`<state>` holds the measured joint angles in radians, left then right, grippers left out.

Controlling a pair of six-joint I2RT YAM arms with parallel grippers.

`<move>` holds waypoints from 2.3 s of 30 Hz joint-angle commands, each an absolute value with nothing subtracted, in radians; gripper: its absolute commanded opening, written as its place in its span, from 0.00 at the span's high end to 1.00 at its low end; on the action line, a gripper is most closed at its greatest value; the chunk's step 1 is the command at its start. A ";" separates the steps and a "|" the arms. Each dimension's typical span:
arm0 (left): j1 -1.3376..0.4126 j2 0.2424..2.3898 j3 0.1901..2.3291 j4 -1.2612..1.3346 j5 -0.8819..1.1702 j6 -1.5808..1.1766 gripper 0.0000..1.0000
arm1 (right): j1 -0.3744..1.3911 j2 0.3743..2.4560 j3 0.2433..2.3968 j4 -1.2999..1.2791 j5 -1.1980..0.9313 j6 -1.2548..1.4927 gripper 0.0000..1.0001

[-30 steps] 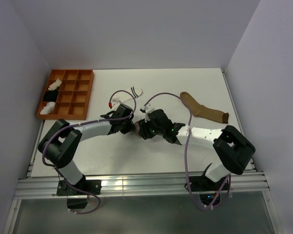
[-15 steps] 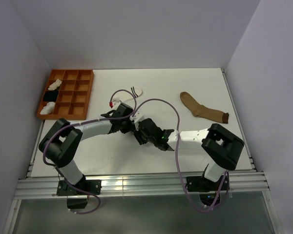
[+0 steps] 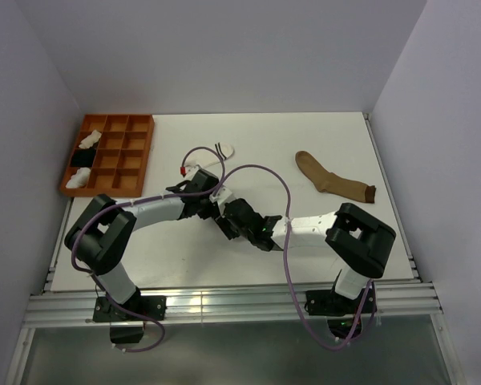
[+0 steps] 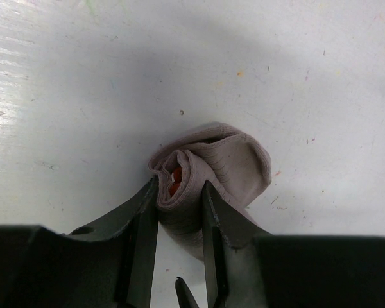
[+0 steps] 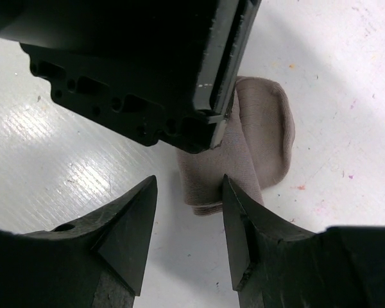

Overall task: Roll the socks
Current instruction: Roll the sock at the center of the board.

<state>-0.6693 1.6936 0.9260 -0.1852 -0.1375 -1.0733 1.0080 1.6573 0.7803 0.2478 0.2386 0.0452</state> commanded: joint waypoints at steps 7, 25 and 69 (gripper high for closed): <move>-0.681 1.738 0.927 -0.271 -0.137 -1.028 0.75 | 1.042 1.628 0.811 0.276 0.362 -0.032 0.47; -0.681 1.736 0.930 -0.275 -0.130 -1.025 0.75 | 1.051 1.769 0.861 0.236 0.374 -0.032 0.44; -0.612 1.321 0.641 -0.009 -0.104 -1.117 0.25 | 0.525 1.999 1.020 -0.003 -0.771 0.569 1.00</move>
